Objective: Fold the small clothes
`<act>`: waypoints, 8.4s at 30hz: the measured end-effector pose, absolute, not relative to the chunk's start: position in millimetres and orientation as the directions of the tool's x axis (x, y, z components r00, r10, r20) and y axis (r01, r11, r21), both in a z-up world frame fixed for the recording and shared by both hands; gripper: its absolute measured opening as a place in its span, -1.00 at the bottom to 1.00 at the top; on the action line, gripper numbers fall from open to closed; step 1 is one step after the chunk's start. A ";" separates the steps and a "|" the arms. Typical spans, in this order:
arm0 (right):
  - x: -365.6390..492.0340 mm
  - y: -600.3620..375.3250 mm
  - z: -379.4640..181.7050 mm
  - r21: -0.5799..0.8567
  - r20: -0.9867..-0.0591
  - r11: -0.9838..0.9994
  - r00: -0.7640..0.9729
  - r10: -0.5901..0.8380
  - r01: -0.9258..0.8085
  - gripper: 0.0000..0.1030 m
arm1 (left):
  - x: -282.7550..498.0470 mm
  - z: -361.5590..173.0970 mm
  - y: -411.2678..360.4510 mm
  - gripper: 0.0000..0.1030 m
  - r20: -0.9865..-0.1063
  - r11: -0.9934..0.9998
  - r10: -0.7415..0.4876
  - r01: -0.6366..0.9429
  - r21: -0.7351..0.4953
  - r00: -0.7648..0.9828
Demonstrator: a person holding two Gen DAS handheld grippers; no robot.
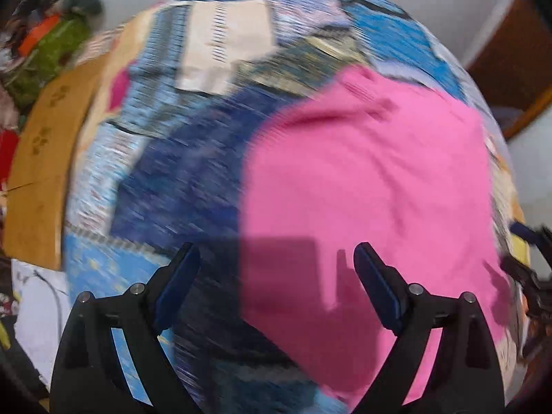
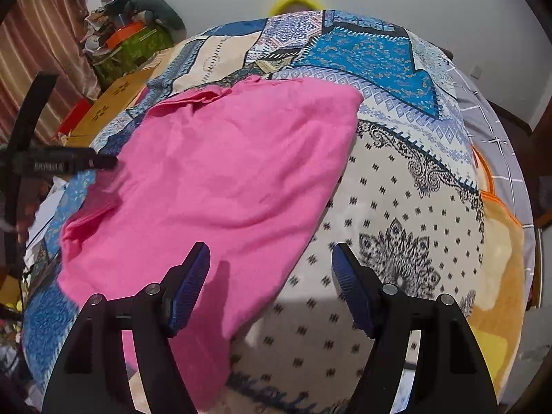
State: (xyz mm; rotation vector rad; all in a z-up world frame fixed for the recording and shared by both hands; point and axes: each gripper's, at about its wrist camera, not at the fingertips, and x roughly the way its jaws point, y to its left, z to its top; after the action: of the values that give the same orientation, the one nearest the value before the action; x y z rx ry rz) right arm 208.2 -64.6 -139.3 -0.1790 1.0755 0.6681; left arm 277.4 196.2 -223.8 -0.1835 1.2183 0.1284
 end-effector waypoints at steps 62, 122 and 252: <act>201.9 -72.0 -144.7 0.153 -0.863 0.768 0.294 0.411 -0.622 0.36 | 335.5 -226.6 296.2 0.86 -0.931 0.856 0.144 -0.514 -0.053 0.336; 175.9 -39.9 -82.3 0.116 -0.762 0.692 0.383 0.522 -0.712 -0.78 | 269.1 -141.6 115.0 -0.85 -0.799 0.995 0.053 0.038 0.094 0.599; 221.1 14.5 -151.7 0.174 -0.826 0.776 0.339 0.450 -0.606 -0.10 | 167.5 -276.6 302.2 -0.01 -0.914 0.925 0.192 -0.378 0.046 0.358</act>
State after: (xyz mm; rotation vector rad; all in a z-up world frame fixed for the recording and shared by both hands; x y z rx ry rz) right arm 221.1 14.5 -151.7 -0.1757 1.0129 0.6925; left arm 167.5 302.2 -276.6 -0.1835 1.1479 0.3706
